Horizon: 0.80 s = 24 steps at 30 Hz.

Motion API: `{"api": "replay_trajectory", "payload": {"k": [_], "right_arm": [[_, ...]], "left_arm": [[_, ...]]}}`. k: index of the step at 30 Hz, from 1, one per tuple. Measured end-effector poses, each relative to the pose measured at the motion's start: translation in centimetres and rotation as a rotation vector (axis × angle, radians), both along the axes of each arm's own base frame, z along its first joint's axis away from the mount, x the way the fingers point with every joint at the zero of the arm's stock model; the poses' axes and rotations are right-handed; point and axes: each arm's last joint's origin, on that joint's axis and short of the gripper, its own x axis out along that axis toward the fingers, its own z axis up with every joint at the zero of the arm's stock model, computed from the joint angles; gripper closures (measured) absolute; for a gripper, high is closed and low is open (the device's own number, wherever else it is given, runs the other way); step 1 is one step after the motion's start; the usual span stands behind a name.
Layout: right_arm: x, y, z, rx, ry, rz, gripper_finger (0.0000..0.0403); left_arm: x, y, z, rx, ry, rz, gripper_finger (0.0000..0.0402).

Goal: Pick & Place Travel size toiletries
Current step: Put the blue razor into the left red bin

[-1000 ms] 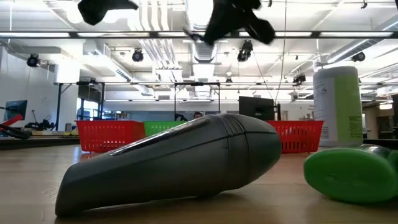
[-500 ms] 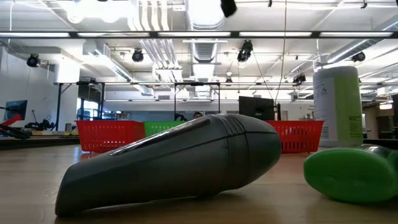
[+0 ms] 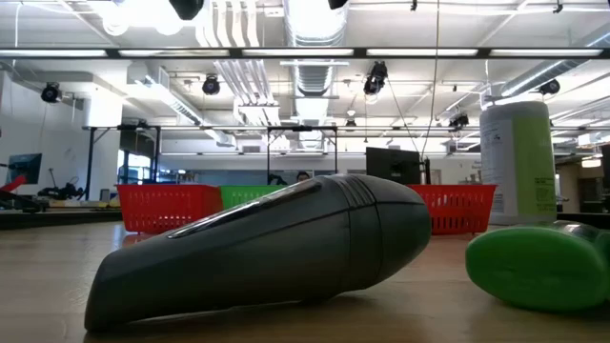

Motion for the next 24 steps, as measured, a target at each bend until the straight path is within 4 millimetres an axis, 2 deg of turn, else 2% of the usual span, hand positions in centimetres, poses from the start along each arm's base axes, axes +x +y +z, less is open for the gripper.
{"api": "replay_trajectory", "payload": {"k": [5,10,15,19,24], "right_arm": [[-0.2,-0.1,0.2,-0.034,0.001,0.005,0.0377],[-0.1,-0.1,0.2,-0.051,0.005,0.012,0.0376],[-0.1,-0.1,0.2,-0.063,0.008,0.016,0.0375],[-0.1,-0.2,0.2,-0.064,0.012,0.018,0.0375],[-0.2,-0.2,-0.1,-0.064,0.038,0.018,0.0374]], "left_arm": [[0.0,0.3,0.1,0.075,-0.003,-0.023,0.0168],[0.5,0.5,0.1,0.052,-0.022,-0.088,0.0168],[2.0,0.6,-0.4,0.014,-0.042,-0.169,0.0168],[3.0,0.6,-0.6,0.007,-0.061,-0.173,0.0168],[3.1,0.7,-0.3,0.002,-0.098,-0.169,0.0178]]}}
